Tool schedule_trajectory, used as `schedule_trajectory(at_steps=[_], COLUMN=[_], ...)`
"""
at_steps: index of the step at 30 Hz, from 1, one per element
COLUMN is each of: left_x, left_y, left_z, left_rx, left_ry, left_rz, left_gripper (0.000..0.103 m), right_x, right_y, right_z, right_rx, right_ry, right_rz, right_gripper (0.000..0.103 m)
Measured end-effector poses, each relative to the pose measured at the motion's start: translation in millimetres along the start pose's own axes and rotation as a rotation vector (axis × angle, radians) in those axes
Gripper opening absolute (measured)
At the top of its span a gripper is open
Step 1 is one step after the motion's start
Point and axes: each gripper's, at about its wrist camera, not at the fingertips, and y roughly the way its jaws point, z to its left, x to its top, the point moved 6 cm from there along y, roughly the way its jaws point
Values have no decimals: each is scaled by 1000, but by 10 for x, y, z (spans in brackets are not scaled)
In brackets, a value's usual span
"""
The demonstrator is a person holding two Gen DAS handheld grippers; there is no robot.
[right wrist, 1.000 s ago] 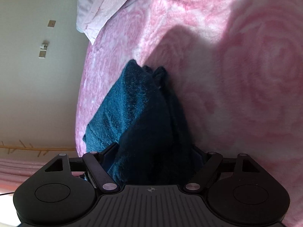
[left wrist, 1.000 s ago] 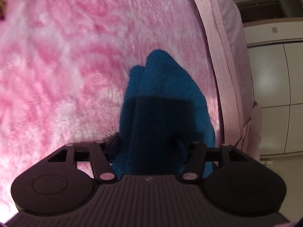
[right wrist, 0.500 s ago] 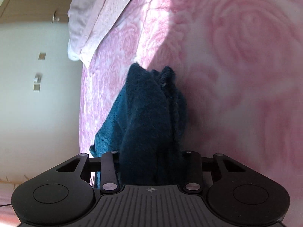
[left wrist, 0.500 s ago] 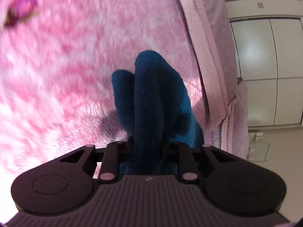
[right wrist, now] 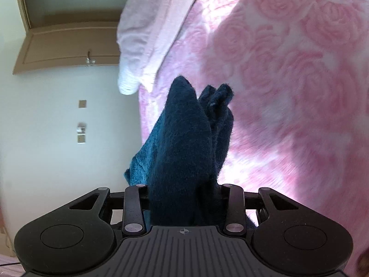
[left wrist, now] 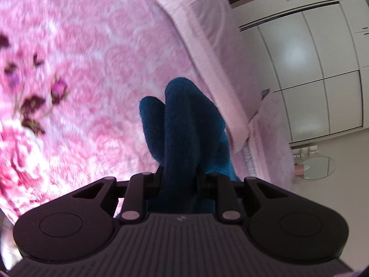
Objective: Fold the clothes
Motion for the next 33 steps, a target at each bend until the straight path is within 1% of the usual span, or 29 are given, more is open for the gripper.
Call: schedule_trajectory(at_steps=[2, 4, 6, 8, 11, 17, 20, 22, 25, 27, 30, 33], left_x=[184, 469, 838, 1228, 1942, 3409, 4039, 4398, 4820, 5009, 5246, 5375], left_y=[-129, -215, -279, -320, -272, -71, 76, 200, 414, 594, 845, 971], left_z=[-71, -56, 44, 200, 579, 1363, 1677, 1848, 2090, 2214, 2381, 2501], left_rx=[-8, -17, -27, -37, -60, -50, -35, -33, -40, -48, -53, -49], left_ry=[14, 32, 52, 76, 122, 186, 241, 265, 277, 276, 280, 281], left_rz=[-8, -15, -12, -2, 44, 152, 180, 188, 195, 202, 213, 221], left_gripper=[19, 19, 19, 19, 19, 19, 19, 19, 19, 19, 19, 19], right_x=[-73, -147, -199, -199, -290, -507, -478, -430, -296, -163, 5, 117], right_y=[95, 270, 453, 753, 1374, 2884, 3612, 4006, 4552, 4867, 5144, 5372], right_z=[198, 377, 552, 670, 780, 896, 994, 1050, 1073, 1069, 1038, 984], right_rx=[16, 31, 48, 67, 81, 68, 70, 66, 58, 52, 35, 13], right_ry=[1, 0, 0, 0, 20, 125, 146, 142, 142, 131, 104, 100], right_rz=[-12, -26, -40, -59, -106, -229, -285, -297, -306, -319, -331, -329], right_gripper=[37, 37, 37, 37, 37, 37, 37, 37, 37, 37, 37, 37])
